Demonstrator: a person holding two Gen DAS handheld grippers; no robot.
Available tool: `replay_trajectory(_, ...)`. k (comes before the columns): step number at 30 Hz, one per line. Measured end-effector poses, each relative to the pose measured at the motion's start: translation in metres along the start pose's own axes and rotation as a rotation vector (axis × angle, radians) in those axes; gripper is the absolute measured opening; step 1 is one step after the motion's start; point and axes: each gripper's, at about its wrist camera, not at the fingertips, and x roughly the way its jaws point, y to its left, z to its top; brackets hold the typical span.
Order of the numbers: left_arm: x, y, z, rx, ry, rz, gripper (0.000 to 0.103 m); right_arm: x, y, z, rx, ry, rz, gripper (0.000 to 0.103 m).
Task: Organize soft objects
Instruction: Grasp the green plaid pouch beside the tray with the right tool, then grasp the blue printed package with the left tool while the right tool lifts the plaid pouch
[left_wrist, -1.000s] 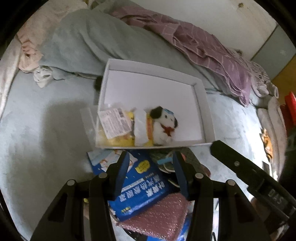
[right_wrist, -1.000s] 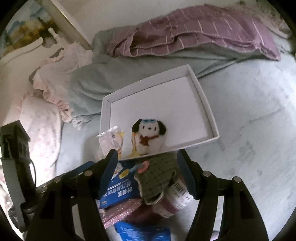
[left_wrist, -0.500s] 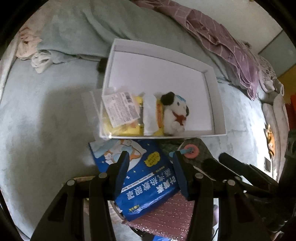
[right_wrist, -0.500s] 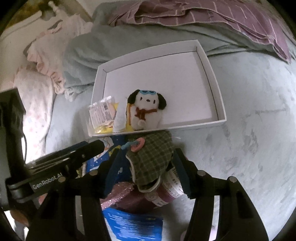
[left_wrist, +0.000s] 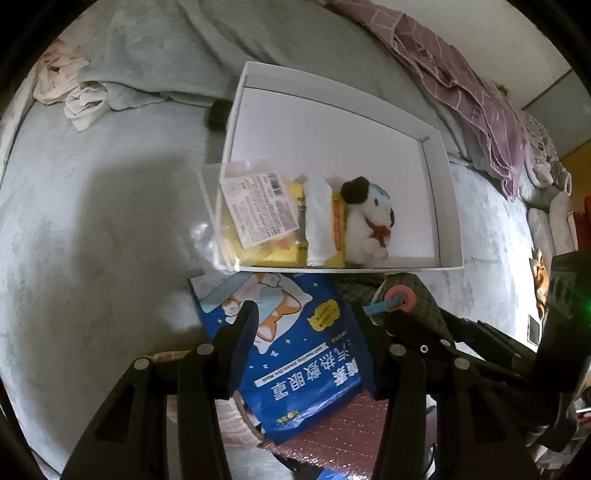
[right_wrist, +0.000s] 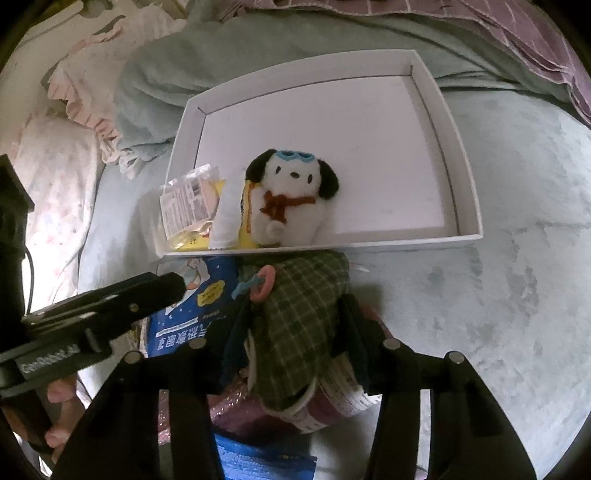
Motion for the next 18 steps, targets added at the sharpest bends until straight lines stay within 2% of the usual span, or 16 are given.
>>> replay_trajectory(6, 0.003, 0.017, -0.001, 0.004, 0.026, 0.041, 0.049, -0.002, -0.003, -0.001, -0.007, -0.006, 0.010, 0.043)
replay_trajectory(7, 0.003, 0.022, -0.001, 0.003, 0.032, 0.032, 0.049, -0.003, -0.003, -0.001, -0.012, -0.009, 0.010, 0.040)
replay_trajectory(8, 0.003, 0.027, -0.002, -0.002, 0.035, 0.026, 0.049, -0.006, -0.003, -0.002, -0.020, -0.019, 0.011, 0.031)
replay_trajectory(10, 0.002, 0.036, -0.001, -0.028, 0.031, 0.031, 0.049, -0.014, -0.001, -0.003, -0.033, -0.045, 0.004, 0.028)
replay_trajectory(18, 0.015, 0.057, -0.002, -0.085, 0.095, 0.029, 0.050, -0.030, 0.002, -0.006, -0.045, -0.090, -0.015, 0.024)
